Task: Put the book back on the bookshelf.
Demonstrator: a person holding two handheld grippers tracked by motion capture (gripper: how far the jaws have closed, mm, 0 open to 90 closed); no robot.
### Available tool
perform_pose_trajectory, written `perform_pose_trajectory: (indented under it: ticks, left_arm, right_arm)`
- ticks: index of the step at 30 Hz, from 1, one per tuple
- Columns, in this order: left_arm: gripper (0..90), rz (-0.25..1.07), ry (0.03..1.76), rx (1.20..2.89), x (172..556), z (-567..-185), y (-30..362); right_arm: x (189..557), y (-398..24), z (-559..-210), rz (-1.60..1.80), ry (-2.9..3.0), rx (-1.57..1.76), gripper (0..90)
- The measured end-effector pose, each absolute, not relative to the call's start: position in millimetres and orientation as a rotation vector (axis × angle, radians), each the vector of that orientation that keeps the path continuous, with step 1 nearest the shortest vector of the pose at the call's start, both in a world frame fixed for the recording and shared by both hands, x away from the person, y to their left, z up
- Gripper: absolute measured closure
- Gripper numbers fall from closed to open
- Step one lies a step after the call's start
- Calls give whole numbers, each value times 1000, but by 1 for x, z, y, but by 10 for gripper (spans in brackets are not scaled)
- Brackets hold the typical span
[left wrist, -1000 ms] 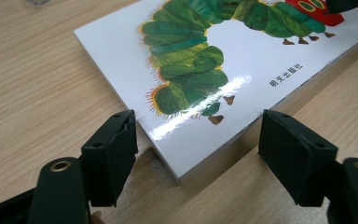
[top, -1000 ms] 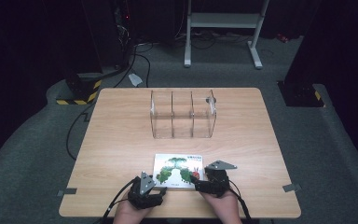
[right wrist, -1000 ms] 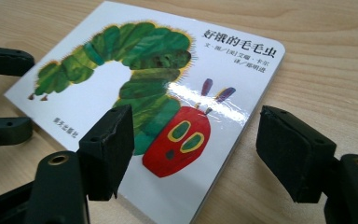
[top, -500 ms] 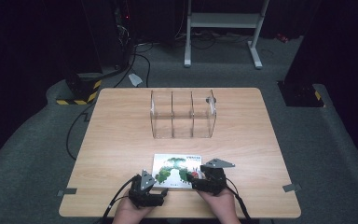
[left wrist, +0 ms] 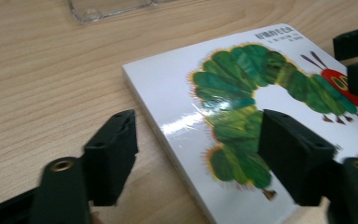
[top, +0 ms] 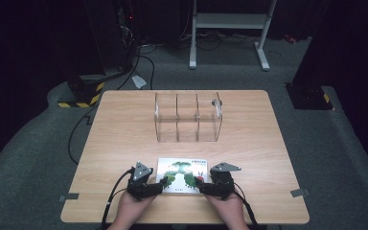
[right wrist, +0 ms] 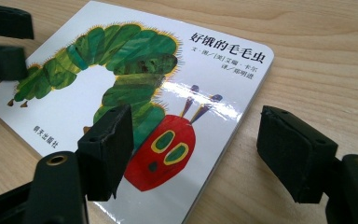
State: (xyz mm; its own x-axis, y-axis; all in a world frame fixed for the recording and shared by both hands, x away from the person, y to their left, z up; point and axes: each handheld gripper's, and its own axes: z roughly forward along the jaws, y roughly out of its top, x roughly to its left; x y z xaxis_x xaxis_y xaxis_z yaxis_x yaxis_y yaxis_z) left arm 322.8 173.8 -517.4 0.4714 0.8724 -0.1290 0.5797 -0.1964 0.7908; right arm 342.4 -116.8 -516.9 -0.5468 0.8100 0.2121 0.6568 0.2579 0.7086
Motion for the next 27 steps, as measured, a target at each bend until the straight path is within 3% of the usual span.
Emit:
perform_pose_trajectory:
  ticks: [1, 2, 4, 6, 16, 27]
  left_arm:
    - [446, 448, 1214, 1894, 323, -517, 174]
    - [446, 479, 1216, 1864, 323, -517, 177]
    - [667, 561, 1252, 1796, 320, -514, 186]
    - [720, 623, 1316, 1846, 322, -517, 192]
    - [655, 601, 1302, 1903, 317, -524, 189]
    - [691, 574, 1276, 1941, 314, -525, 180]
  right_arm:
    - [343, -116, -517, 1157, 2335, 1387, 265]
    - [343, -116, -517, 1157, 2335, 1387, 265]
    - [344, -115, -517, 1162, 2334, 1385, 262]
    - [344, -114, -518, 1142, 2331, 1376, 258]
    - [341, -139, -513, 1017, 2170, 1372, 353]
    - [345, -113, -520, 1165, 2314, 1413, 302]
